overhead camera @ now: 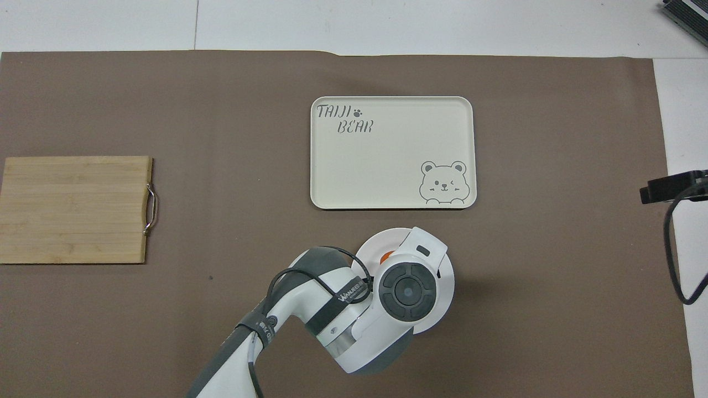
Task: Place orange and plate with both arms
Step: 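Carry the orange over the white plate and lower it, then release the orange and withdraw the left gripper while the right gripper approaches, then move the right gripper to the rim of the white plate, then push the plate with the right gripper toward the cream tray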
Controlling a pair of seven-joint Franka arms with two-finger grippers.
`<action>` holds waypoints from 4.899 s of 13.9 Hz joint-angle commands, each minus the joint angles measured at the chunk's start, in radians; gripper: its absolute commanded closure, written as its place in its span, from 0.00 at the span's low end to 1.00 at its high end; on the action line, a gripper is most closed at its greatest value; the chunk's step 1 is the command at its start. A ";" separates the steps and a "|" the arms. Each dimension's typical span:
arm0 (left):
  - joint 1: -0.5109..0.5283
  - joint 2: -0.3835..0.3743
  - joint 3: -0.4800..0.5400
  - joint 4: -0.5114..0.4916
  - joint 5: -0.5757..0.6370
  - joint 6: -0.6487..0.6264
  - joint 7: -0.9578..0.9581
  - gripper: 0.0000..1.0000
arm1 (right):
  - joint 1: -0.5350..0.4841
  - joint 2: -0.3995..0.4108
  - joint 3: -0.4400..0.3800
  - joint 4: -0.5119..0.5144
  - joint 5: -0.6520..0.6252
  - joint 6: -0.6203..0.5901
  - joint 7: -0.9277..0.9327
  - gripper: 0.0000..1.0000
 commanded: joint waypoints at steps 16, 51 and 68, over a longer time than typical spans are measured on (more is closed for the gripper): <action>0.115 -0.134 0.030 0.042 -0.001 -0.125 -0.006 0.00 | -0.011 -0.046 0.003 -0.139 0.160 0.046 0.004 0.00; 0.852 -0.329 0.045 0.280 0.056 -0.739 1.149 0.00 | 0.182 -0.017 0.005 -0.957 0.963 0.664 -0.379 0.00; 0.852 -0.329 0.045 0.280 0.056 -0.739 1.149 0.00 | 0.234 0.023 0.003 -0.998 1.092 0.738 -0.452 0.43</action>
